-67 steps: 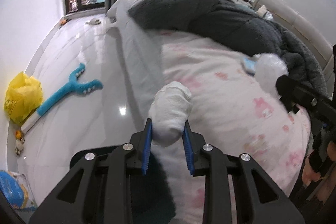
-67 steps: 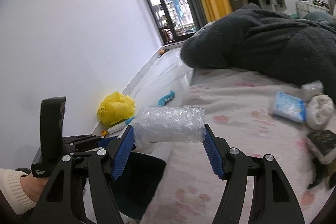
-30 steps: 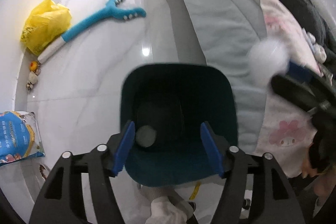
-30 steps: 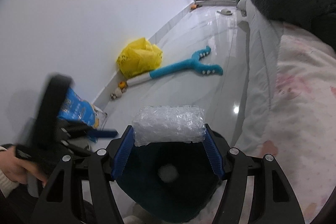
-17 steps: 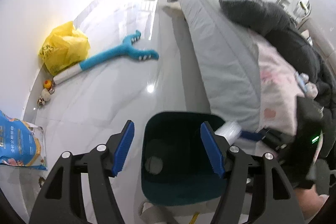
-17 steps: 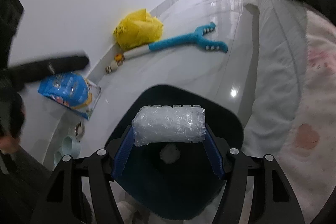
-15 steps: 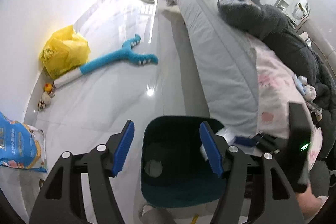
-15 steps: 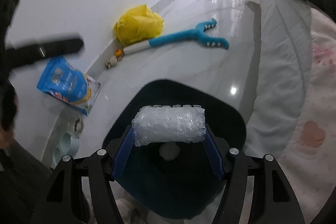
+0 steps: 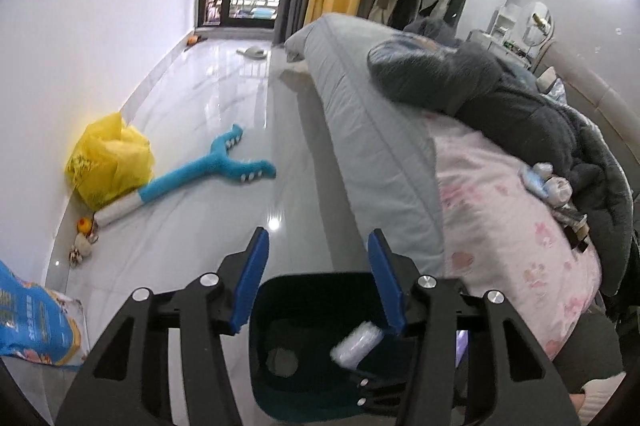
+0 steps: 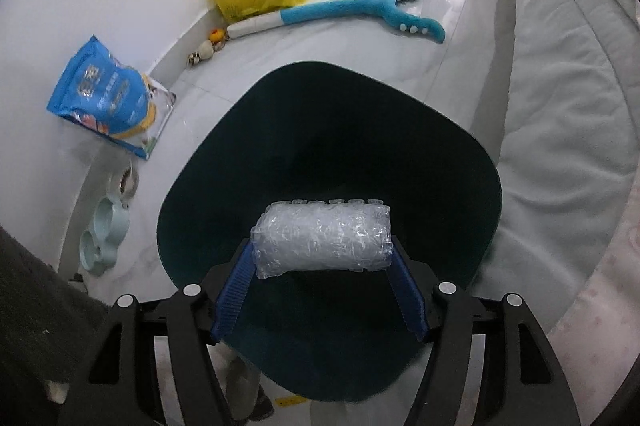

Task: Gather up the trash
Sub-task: 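Move both tools back over the bed toward the remaining items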

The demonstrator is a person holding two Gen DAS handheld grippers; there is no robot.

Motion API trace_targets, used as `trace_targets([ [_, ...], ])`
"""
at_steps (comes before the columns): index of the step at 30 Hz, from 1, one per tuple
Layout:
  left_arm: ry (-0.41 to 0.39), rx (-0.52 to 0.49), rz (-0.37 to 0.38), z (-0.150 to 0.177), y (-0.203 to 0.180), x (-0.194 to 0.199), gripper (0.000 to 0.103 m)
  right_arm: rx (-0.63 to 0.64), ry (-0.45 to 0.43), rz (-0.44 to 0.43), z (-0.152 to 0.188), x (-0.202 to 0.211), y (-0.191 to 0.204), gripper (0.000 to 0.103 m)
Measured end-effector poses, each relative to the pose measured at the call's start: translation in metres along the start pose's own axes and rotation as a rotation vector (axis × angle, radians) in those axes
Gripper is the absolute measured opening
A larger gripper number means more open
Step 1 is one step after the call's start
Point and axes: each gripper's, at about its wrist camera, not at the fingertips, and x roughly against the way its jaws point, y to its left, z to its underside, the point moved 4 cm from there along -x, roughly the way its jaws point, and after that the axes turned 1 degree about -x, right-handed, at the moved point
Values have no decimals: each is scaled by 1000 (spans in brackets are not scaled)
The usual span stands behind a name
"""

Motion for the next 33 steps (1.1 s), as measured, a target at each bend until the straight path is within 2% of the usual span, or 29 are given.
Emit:
trace_targets([
  [1,-10,-2,1,-2,-2,2,54,8,-3,5,0,3,1,74],
  [4,-40,-8,8,-11,-8,6,54,20,-30,5,-1,18,3,78],
  [16,-122,-54,31,-41,-51,18,56,36,-211,-46,-5,93,-6,78],
  [24,-150,-80,86,-58,-99,17,62,44,-373,-24,4,151,-32,78],
  [33,-133,-133,134,-60,-154,2,70,-41,-446,55,28,197,-89,78],
])
